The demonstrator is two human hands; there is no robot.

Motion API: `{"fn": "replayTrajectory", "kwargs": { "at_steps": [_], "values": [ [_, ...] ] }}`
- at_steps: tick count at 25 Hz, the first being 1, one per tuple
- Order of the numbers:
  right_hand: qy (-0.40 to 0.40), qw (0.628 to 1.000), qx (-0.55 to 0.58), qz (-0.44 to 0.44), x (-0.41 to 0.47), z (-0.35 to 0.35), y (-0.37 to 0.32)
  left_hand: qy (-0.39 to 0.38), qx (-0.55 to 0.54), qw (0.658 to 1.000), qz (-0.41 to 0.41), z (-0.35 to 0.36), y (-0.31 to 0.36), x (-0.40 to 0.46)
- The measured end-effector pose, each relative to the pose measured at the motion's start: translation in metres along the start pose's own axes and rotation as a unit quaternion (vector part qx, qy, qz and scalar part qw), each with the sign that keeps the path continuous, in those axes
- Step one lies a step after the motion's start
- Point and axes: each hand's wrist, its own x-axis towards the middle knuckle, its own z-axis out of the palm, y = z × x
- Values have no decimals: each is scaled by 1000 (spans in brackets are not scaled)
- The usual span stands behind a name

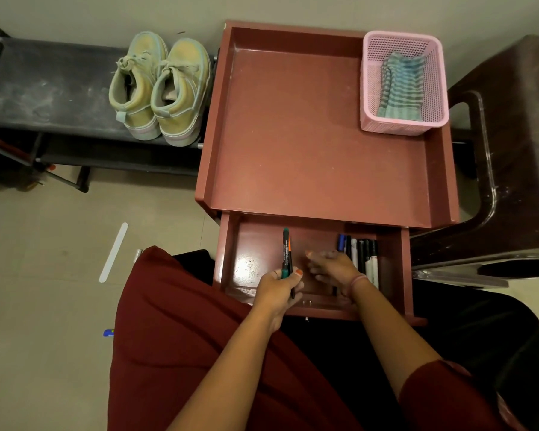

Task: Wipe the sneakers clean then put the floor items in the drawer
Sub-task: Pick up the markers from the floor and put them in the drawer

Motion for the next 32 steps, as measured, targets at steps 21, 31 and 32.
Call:
{"fn": "replayTrajectory", "kwargs": {
  "at_steps": [21,31,32],
  "values": [
    [238,887,-393,-41,37,-10,14,104,-15,994,-12,2,10,-2],
    [-53,998,22,41,-23,7,-15,35,85,996,6,3,3,1],
    [-106,993,28,45,-30,10,-18,29,100,994,14,3,3,0]
  ]
}}
